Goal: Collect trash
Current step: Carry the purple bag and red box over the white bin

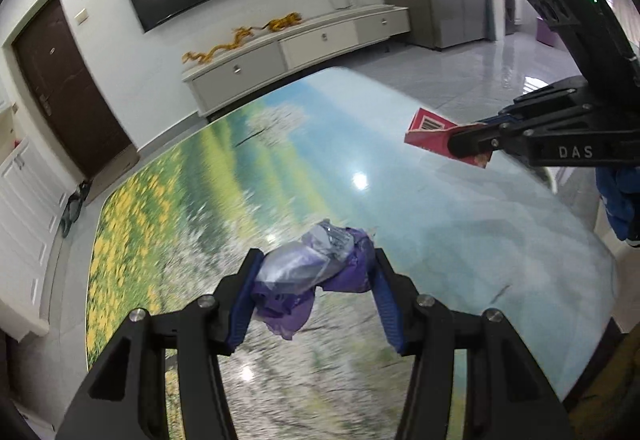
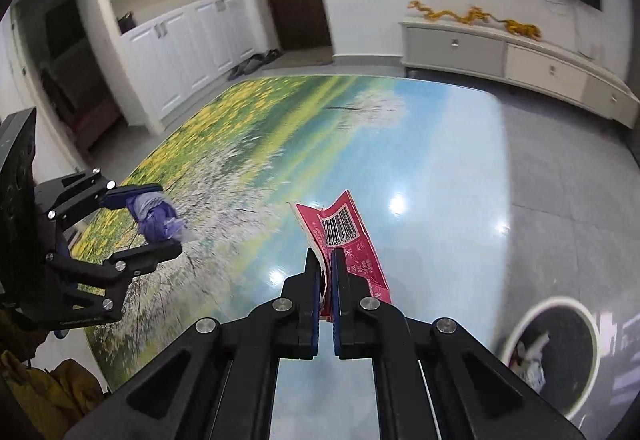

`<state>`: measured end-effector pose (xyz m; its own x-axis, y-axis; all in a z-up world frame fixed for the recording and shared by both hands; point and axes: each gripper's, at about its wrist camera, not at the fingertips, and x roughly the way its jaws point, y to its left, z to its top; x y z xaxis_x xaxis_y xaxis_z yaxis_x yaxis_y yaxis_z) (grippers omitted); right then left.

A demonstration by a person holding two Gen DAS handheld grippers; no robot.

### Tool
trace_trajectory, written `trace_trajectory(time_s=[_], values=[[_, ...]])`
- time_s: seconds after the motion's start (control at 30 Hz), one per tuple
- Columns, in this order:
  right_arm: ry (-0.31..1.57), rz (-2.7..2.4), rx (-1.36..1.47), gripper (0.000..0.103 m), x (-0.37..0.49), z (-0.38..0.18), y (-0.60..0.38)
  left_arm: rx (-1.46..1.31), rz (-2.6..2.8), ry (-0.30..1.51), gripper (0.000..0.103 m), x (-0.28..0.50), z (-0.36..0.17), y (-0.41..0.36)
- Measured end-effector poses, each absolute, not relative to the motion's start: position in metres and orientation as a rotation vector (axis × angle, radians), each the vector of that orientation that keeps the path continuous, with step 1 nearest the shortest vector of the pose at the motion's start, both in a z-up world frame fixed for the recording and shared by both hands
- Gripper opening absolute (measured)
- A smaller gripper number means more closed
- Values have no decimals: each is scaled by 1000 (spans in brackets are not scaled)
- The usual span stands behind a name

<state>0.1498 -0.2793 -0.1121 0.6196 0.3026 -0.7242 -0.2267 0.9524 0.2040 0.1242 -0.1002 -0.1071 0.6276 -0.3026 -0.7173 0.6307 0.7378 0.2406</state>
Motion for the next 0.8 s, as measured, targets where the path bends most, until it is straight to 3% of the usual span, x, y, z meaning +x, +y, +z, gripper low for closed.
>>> trace_trajectory(time_s=[0.8], values=[[813,-117,426,5,55,-159,-479,732,-889,654,51,81,-112,-317]])
